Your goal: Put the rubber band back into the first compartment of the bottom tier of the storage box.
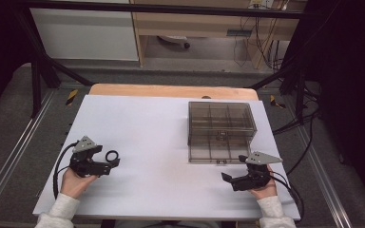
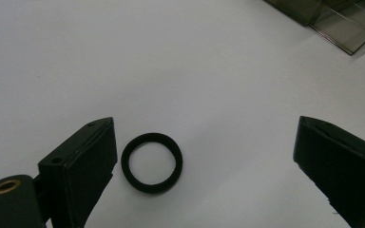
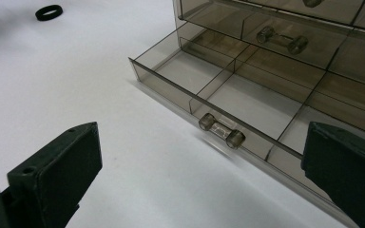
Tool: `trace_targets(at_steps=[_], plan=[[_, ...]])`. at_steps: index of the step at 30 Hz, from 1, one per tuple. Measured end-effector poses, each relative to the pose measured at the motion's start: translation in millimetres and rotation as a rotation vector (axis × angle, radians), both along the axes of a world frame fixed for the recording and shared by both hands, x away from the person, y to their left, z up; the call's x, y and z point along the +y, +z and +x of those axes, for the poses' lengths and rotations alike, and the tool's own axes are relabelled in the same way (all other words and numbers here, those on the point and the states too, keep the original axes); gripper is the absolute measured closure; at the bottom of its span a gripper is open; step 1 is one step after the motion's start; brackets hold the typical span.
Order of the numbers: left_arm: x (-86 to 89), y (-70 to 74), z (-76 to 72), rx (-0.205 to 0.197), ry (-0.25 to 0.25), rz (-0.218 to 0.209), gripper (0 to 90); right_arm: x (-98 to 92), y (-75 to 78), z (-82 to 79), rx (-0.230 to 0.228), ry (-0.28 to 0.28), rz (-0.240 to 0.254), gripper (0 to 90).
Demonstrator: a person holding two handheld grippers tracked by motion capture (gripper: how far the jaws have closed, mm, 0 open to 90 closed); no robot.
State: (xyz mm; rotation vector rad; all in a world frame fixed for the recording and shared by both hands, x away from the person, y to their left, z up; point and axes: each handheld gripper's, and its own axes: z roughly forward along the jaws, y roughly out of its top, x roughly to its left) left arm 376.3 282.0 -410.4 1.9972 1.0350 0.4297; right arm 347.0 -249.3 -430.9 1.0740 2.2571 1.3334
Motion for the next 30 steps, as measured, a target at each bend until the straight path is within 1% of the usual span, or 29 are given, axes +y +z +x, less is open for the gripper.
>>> trace_targets(at_steps=[5, 9, 10, 12, 14, 15, 16, 18, 19, 23, 26, 28, 29, 30], plan=[[-1.3, 3.2, 4.1, -0.001, 0.009, 0.008, 6.9, -1.1, 0.2, 0.7, 0.005, 0.0, 0.003, 0.4], [-2.4, 4.0, 9.8, 0.014, 0.001, 0.016, 7.0, -1.4, 0.2, 0.9, 0.008, 0.001, 0.003, 0.4], [-2.5, 4.1, 11.2, 0.012, 0.007, 0.021, 7.0, -1.5, 0.1, 1.0, 0.007, 0.002, 0.002, 0.4], [-3.3, 4.0, 14.0, 0.018, 0.013, 0.015, 7.0, -1.3, 0.0, 1.1, 0.008, 0.004, 0.001, 0.4], [-4.8, 4.1, 16.4, 0.018, 0.019, 0.025, 7.1, -1.2, -0.3, 1.2, 0.01, 0.005, -0.001, 0.4], [-5.5, 4.0, 17.3, 0.012, 0.024, 0.034, 7.2, -1.2, -0.4, 1.3, 0.01, 0.005, -0.004, 0.4], [-6.5, 3.2, 18.2, 0.017, 0.022, 0.026, 7.3, -1.1, -0.4, 1.2, 0.011, 0.004, -0.004, 0.4], [-7.3, 1.9, 19.8, 0.02, 0.018, 0.026, 7.5, -1.3, -0.3, 1.2, 0.01, 0.006, -0.004, 0.4], [-7.2, 1.0, 20.5, 0.015, 0.022, 0.042, 7.6, -1.3, -0.3, 1.3, 0.01, 0.006, -0.004, 0.4], [-6.2, -3.6, 22.0, 0.023, 0.031, 0.054, 8.3, -1.2, -0.3, 1.2, 0.013, 0.006, -0.006, 0.4], [-7.1, -10.1, 22.8, 0.049, 0.032, 0.059, 8.7, -1.4, -0.2, 1.2, 0.012, 0.008, -0.007, 0.4], [-8.5, -13.8, 23.9, 0.061, 0.031, 0.076, 9.3, -1.7, -0.2, 1.3, 0.011, 0.008, -0.006, 0.4], [-8.9, -15.3, 24.7, 0.059, 0.033, 0.086, 9.9, -1.7, -0.4, 1.2, 0.012, 0.008, -0.005, 0.5], [-9.6, -16.7, 25.2, 0.068, 0.033, 0.089, 10.4, -1.7, -0.6, 1.4, 0.011, 0.009, -0.006, 0.5]])
